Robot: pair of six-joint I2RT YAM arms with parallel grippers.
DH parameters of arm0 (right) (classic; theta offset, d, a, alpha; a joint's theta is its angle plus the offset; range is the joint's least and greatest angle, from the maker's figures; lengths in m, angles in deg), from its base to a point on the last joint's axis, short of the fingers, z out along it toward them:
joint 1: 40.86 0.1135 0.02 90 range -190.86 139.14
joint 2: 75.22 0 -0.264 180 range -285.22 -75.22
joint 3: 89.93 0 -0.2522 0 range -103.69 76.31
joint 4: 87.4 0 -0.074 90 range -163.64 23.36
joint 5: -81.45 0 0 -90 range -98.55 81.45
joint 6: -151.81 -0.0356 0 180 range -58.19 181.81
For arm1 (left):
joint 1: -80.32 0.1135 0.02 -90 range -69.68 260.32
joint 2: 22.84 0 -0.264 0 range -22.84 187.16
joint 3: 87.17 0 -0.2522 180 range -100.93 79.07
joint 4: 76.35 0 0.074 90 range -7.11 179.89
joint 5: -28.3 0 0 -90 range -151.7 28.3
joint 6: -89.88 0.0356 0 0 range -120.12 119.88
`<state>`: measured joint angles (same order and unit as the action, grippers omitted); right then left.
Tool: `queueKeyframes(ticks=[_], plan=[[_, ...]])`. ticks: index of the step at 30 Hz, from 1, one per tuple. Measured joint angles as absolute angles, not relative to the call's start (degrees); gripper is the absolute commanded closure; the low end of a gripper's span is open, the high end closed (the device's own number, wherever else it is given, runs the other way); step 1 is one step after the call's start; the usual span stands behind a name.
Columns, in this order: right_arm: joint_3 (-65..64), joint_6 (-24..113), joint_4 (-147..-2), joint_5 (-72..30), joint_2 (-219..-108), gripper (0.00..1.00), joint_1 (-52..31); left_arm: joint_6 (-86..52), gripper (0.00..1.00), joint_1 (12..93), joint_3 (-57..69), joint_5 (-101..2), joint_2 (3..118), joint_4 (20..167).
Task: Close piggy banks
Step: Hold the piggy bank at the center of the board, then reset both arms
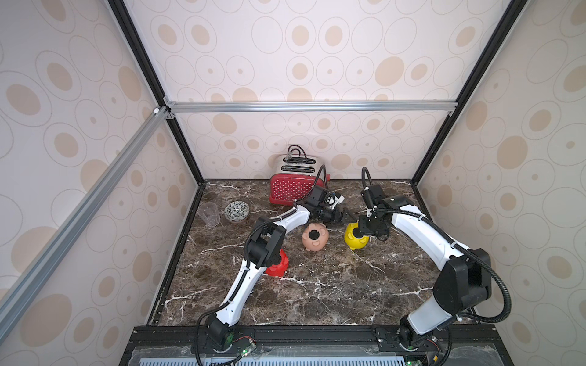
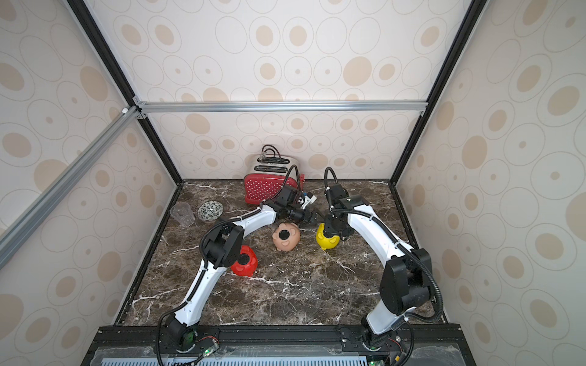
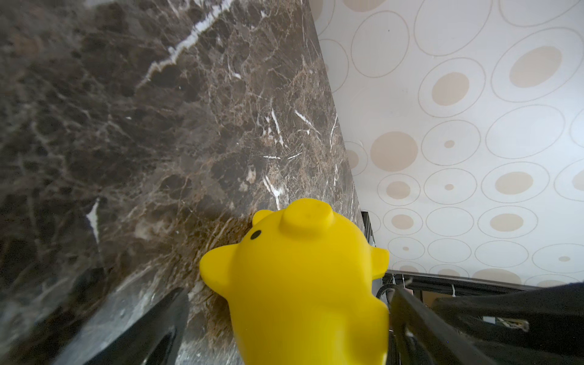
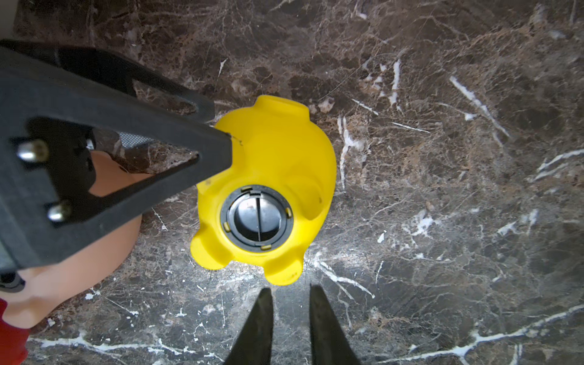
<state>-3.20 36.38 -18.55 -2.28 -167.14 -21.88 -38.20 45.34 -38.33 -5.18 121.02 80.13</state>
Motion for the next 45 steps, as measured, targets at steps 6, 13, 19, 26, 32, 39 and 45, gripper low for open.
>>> queueKeyframes(ticks=[6,13,19,26,32,39,45], plan=[[-3.18,36.4,-18.53,-2.26,-166.79,0.76,-21.88,-37.26,0.01,45.55,-38.6,-5.49,120.29,79.19],[-2.94,36.42,-18.68,-2.02,-165.35,0.75,-21.88,-35.43,0.01,45.73,-38.62,-6.87,118.63,76.92],[-2.26,36.58,-18.92,-1.13,-163.19,0.72,-21.94,-30.75,0.01,46.17,-38.6,-11.3,113.8,72.07],[-0.45,36.75,-19.86,-0.47,-160.52,0.69,-22.62,-25.4,0.01,46.52,-32.08,-21.18,100.95,69.86],[2.96,37.82,-21.92,0.75,-155.36,0.51,-23.73,-24.89,0.01,47.85,-11.25,-31.35,81.65,77.25],[6.59,39.94,-25.52,5.12,-148.45,0.2,-25.33,-22.71,0.01,49.36,12.99,-48.24,57.02,85.07],[16.8,43.24,-34.86,12.14,-137.94,0.02,-26.47,-18.9,0.01,49.49,32.11,-67.41,33.76,89.57]])
